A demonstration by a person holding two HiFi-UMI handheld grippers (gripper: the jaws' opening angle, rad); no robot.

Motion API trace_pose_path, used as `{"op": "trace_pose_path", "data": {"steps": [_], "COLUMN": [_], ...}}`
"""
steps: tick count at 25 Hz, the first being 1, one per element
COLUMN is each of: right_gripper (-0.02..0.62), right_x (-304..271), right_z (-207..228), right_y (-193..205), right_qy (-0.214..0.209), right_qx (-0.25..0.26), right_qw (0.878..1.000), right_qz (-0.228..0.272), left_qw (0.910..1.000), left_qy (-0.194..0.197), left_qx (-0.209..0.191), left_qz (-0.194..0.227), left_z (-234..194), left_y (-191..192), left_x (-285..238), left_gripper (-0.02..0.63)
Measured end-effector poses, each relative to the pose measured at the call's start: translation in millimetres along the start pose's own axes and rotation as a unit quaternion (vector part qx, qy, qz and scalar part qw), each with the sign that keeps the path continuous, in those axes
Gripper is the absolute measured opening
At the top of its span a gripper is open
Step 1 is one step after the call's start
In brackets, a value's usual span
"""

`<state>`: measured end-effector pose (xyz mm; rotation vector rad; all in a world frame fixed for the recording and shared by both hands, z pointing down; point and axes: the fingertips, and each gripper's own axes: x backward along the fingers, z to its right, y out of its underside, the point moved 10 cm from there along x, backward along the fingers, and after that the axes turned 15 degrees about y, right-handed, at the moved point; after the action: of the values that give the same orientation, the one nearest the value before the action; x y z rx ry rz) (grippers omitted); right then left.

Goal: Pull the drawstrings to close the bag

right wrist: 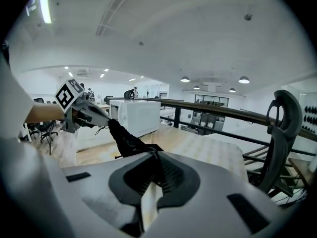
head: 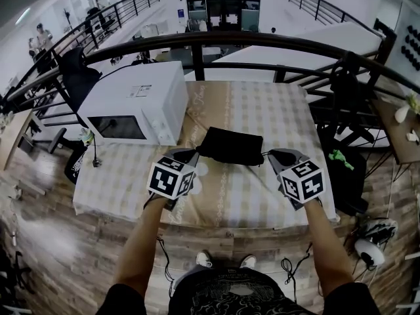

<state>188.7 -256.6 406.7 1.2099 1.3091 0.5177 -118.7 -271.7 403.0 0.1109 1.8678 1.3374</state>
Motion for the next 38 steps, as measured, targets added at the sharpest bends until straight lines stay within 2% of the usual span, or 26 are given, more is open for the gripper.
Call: {"op": "trace_pose_path", "data": {"steps": [9,14,27,38], "right_gripper": [0.021,0.021,0.021,0.021], "right_x": [11,16,39,49], "right_z": [10,13,18,28], "right_y": [-40,-63,-117,-120], "right_qy": [0.032,0.04,0.073,0.097], "right_qx": [-0.021,-0.017,-0.047,-0.093], "right_qw": [0.998,0.996,0.984,0.974], "right_qz": [0.052,0.076,0.157,0.184], "left_qw": [0.9952,0.992,0.9769,0.9722], "left_qy": [-0.035,-0.06,-0.086,-0.094], "left_qx": [-0.003,-0.019,-0.004,0.004], "left_qz": [0.091,0.109,0.196,0.215], "left_z": [7,10,18,16], "left_y": [-47,-67,-106,-110], "left_x": [28,40,72,83], "left_gripper": [0.025,0.025,0.025,0.025]}}
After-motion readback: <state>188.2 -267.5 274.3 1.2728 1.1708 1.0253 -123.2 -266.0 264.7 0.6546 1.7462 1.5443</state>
